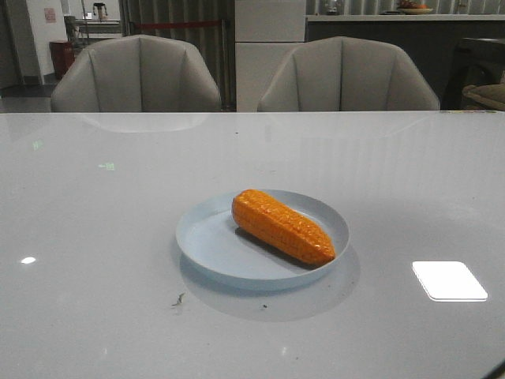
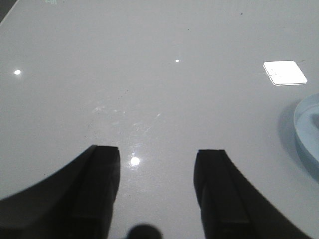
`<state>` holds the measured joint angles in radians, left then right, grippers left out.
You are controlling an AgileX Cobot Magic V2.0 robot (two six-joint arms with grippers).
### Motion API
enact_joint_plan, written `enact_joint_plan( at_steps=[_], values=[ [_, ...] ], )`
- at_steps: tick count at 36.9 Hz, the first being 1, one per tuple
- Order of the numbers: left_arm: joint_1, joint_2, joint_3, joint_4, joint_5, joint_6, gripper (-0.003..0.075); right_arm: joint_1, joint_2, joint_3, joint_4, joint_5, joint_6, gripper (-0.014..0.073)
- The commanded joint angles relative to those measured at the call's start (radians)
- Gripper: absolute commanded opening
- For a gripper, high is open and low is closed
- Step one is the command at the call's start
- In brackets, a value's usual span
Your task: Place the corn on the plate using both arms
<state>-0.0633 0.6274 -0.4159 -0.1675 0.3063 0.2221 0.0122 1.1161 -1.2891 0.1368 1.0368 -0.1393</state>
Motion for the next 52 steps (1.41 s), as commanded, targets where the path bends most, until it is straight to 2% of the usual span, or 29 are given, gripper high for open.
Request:
enact_joint_plan(
  at_steps=[1, 8, 12, 17, 23, 52],
  values=[
    [-0.001, -0.002, -0.029, -0.011, -0.074, -0.003, 0.0407, -0.025, -0.127, 0.16, 0.01, -0.173, -0.009, 0.0613],
    [-0.001, -0.002, -0.029, -0.011, -0.074, -0.003, 0.0407, -0.035, -0.358, 0.512, 0.011, -0.212, 0.052, 0.0613],
    [-0.001, -0.002, -0.029, -0.011, -0.074, -0.003, 0.0407, -0.035, -0.459, 0.635, 0.011, -0.253, 0.113, 0.0613],
    [-0.001, -0.002, -0.029, -0.011, -0.074, -0.003, 0.0407, -0.035, -0.588, 0.747, 0.011, -0.29, 0.125, 0.0613],
    [-0.001, -0.002, -0.029, -0.011, -0.074, -0.003, 0.0407, -0.035, -0.656, 0.773, 0.01, -0.276, 0.124, 0.0613],
    [-0.001, -0.002, -0.02, -0.011, -0.031, -0.003, 0.0407, -0.035, -0.659, 0.771, 0.011, -0.275, 0.124, 0.0613]
  ],
)
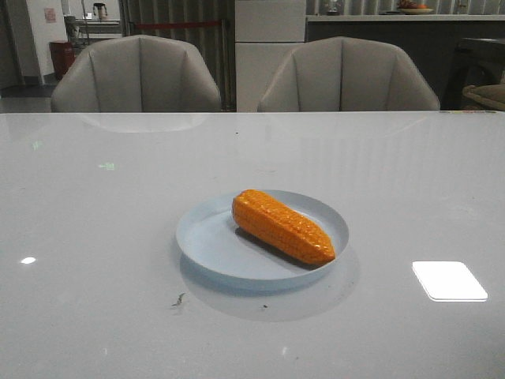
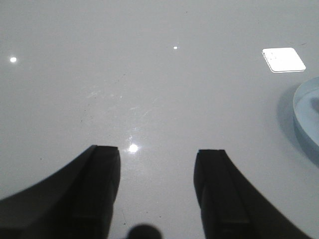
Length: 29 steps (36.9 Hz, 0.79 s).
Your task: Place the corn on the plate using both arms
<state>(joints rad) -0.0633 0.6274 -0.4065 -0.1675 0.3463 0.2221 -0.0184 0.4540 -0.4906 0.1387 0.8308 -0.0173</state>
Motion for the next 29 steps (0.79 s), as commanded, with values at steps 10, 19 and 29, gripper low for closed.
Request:
enact_joint_plan(
  at_steps=[10, 19, 29],
  values=[
    [-0.001, -0.002, -0.029, -0.011, -0.071, -0.003, 0.0407, -0.004, 0.004, -0.027, 0.009, -0.069, 0.002, 0.0613],
    [-0.001, -0.002, -0.029, -0.011, -0.071, -0.003, 0.0407, -0.004, 0.004, -0.027, 0.009, -0.069, 0.002, 0.0613],
    [-0.001, -0.031, -0.019, -0.011, -0.074, -0.003, 0.0407, -0.004, 0.004, -0.027, 0.009, -0.069, 0.002, 0.0613]
  ],
)
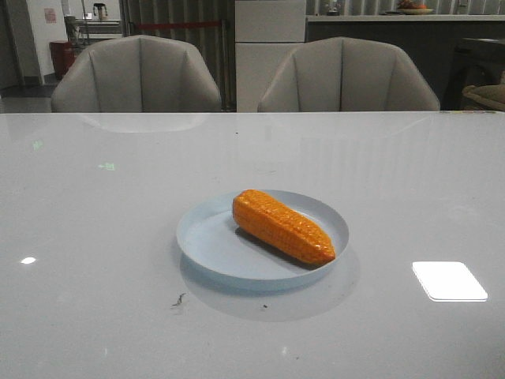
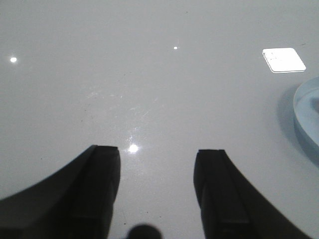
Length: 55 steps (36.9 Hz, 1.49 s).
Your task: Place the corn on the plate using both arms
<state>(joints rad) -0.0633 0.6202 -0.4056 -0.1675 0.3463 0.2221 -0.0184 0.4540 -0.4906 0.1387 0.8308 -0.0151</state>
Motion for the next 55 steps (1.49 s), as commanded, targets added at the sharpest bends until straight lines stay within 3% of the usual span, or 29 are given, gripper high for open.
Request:
enact_joint_plan(
  at_steps=[1, 8, 19, 30, 36, 39, 55],
  values=[
    [-0.001, -0.042, -0.013, -0.011, -0.079, -0.003, 0.0407, -0.004, 0.004, -0.027, 0.009, -0.069, 0.0, 0.0613],
    [0.003, -0.228, 0.044, -0.001, -0.094, -0.003, 0.0402, -0.004, 0.004, -0.027, 0.009, -0.069, 0.0, 0.0613],
    [0.001, -0.385, 0.101, 0.001, -0.105, -0.003, 0.025, -0.004, 0.004, -0.027, 0.009, -0.069, 0.0, 0.0613],
    [0.002, -0.584, 0.257, 0.09, -0.176, -0.047, 0.009, -0.004, 0.004, -0.027, 0.009, -0.069, 0.0, 0.0613],
    [0.002, -0.645, 0.361, 0.104, -0.242, -0.113, 0.0094, -0.004, 0.004, -0.027, 0.009, -0.07, 0.0, 0.0613],
    [0.002, -0.649, 0.45, 0.104, -0.37, -0.15, 0.0094, -0.004, 0.004, -0.027, 0.009, -0.07, 0.0, 0.0613],
    [0.002, -0.647, 0.454, 0.104, -0.34, -0.15, 0.0094, -0.004, 0.005, -0.027, 0.009, -0.071, 0.0, 0.0613]
  ],
)
